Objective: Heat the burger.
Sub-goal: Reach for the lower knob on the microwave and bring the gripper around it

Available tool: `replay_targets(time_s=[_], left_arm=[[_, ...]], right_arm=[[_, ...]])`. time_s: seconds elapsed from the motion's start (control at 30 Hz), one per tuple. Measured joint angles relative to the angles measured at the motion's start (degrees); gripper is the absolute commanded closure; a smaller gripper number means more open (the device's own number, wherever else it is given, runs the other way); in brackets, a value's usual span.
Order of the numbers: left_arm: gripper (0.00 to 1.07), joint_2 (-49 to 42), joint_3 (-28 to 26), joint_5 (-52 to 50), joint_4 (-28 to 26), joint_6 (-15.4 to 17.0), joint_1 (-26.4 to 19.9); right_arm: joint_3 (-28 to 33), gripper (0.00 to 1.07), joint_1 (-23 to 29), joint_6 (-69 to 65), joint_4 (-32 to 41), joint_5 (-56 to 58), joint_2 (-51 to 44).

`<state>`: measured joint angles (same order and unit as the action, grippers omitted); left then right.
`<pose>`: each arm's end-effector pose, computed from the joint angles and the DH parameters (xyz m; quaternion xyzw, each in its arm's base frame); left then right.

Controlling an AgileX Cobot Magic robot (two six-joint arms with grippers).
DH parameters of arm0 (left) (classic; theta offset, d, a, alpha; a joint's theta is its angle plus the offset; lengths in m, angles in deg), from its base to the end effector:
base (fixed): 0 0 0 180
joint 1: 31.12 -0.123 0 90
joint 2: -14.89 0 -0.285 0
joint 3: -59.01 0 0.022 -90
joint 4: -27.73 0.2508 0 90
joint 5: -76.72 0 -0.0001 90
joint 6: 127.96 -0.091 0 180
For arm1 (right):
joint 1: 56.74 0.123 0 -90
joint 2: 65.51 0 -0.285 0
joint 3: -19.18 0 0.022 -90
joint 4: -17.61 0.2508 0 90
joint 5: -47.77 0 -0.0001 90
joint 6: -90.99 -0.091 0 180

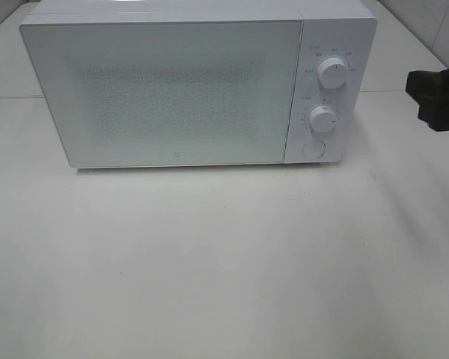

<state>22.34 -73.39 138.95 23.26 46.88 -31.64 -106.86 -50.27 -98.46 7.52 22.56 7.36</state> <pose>-0.0089 -0.0064 0.2801 0.0370 0.8525 -0.0131 0.5213 0.2166 0.0314 0.2437 -0.0652 0.7740 0.0661 0.6263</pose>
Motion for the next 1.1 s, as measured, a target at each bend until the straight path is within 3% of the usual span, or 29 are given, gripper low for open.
replay_targets(time_s=[0.33, 0.43, 0.5, 0.73, 0.8, 1.1], left_arm=[[0.06, 0.0, 0.0, 0.0, 0.0, 0.0, 0.0], [0.06, 0.0, 0.0, 0.0, 0.0, 0.0, 0.0], [0.06, 0.0, 0.0, 0.0, 0.0, 0.0, 0.0], [0.06, 0.0, 0.0, 0.0, 0.0, 0.0, 0.0], [0.06, 0.0, 0.0, 0.0, 0.0, 0.0, 0.0], [0.06, 0.0, 0.0, 0.0, 0.0, 0.0, 0.0]], right_arm=[[1.9, 0.33, 0.0, 8.0, 7.8, -13.0, 11.2], [3.9, 0.33, 0.7, 10.8, 13.2, -20.2, 14.1], [5.5, 0.33, 5.0, 15.2, 21.0, -28.1, 17.8], [5.7, 0.33, 11.9, 19.5, 27.4, -34.7, 23.5], [5.7, 0.33, 16.7, 19.6, 31.3, -39.7, 27.8], [5.7, 0.33, 22.1, 15.3, 33.0, -43.7, 33.8]])
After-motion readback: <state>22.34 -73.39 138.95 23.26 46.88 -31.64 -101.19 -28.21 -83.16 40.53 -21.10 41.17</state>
